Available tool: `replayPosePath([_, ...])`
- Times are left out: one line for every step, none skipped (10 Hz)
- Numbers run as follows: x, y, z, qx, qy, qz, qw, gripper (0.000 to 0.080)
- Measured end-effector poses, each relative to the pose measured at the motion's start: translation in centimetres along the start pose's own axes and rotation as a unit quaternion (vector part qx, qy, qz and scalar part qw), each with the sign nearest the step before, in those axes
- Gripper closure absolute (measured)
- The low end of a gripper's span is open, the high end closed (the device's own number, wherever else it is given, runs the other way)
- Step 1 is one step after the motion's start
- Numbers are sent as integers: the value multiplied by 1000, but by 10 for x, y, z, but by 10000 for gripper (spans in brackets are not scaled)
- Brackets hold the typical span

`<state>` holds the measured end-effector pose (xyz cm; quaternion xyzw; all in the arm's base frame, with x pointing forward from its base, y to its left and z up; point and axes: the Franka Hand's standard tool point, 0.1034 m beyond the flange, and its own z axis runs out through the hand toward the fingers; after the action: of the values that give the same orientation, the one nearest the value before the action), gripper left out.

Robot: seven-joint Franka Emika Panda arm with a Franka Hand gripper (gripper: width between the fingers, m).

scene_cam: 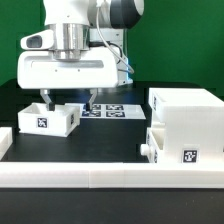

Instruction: Assemble drawer

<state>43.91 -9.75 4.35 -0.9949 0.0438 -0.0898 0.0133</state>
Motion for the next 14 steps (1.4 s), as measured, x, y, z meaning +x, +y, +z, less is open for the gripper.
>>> replayPosePath([-1,0,1,1,-2,1,1000,150])
replayPosePath([-9,5,5,3,-16,12,1000,150])
replayPosePath([-16,7,10,-1,-14,15,1000,150])
replayPosePath([-22,6,15,-3,-13,14,1000,150])
replayPosePath([-26,6,18,-5,-13,13,1000,150])
replayPosePath([-32,14,24,-8,-10,19,1000,150])
replayPosePath([-36,14,29,-9,-11,21,1000,150])
replayPosePath([-38,15,31,-11,-7,20,1000,150])
replayPosePath([-39,15,32,-14,-2,19,1000,150])
replayPosePath([-40,12,33,-13,-3,17,1000,242])
replayPosePath([-40,10,33,-13,-3,15,1000,423])
replayPosePath([-39,8,33,-13,-3,13,1000,423])
replayPosePath([-39,5,33,-12,-3,9,1000,560])
replayPosePath([-38,1,33,-11,-3,5,1000,728])
